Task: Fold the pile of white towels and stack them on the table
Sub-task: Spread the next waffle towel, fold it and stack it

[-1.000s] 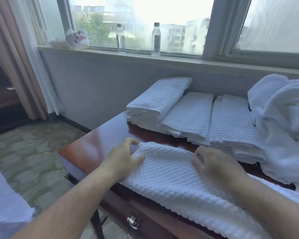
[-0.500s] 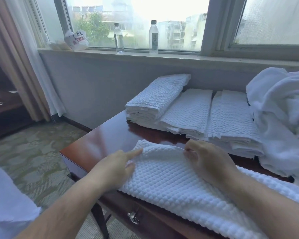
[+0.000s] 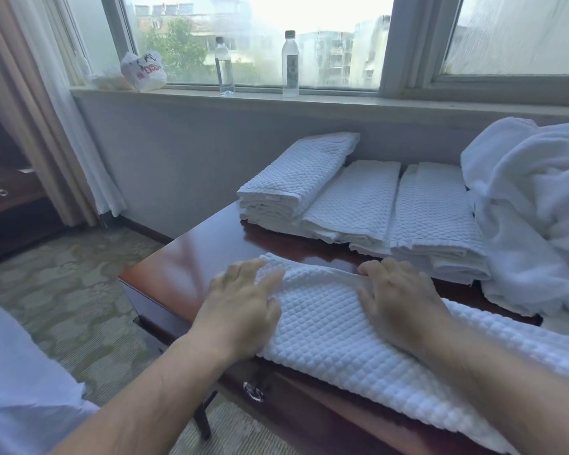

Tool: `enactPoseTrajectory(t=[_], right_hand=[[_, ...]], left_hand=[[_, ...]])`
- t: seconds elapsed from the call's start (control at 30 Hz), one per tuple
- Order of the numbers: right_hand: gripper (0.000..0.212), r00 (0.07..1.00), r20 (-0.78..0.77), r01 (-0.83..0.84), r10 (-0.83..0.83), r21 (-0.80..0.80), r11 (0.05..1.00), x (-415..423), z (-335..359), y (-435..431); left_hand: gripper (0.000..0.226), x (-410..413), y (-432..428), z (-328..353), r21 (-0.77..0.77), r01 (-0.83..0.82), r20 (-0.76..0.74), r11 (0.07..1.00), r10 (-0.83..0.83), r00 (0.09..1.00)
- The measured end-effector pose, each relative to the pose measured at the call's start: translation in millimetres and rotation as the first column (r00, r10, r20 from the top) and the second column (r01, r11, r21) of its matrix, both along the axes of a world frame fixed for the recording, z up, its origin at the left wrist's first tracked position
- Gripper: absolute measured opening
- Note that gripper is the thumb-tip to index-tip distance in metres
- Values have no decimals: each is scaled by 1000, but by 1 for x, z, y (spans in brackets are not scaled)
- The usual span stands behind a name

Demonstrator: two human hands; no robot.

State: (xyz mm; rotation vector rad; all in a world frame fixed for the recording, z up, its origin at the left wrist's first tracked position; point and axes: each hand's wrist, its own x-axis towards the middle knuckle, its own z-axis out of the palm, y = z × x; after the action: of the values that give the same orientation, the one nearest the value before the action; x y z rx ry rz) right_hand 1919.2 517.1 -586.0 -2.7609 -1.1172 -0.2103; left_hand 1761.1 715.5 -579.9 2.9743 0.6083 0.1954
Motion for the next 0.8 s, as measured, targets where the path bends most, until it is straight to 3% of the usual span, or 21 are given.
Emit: enactPoseTrajectory(t=[0.3,0.5,0.6,0.7,0.8], right_hand=[[73,968,-209,99,-138,-189,977,-21,0,-122],[83,953,-216,175,-212,-176,969,-46,8,-197],[80,952,-245,153,-186,-149,977,-54,10,-220],[78,890,-410,223,-197,16,975,-48,20,-232],[43,886,-382,337,-265,137,931,-22,29,-243]], left_hand=[[66,36,-81,-14,-168,356,-136,919,-379,915],[61,68,-141,-8,-229,496,-41,838,-517,855],[69,71,-151,-15,-143,532,-122,835,-548,827],[71,70,-151,-16,-113,531,-161,840,-543,824],[68,76,-159,-10,-156,519,-158,840,-540,827]])
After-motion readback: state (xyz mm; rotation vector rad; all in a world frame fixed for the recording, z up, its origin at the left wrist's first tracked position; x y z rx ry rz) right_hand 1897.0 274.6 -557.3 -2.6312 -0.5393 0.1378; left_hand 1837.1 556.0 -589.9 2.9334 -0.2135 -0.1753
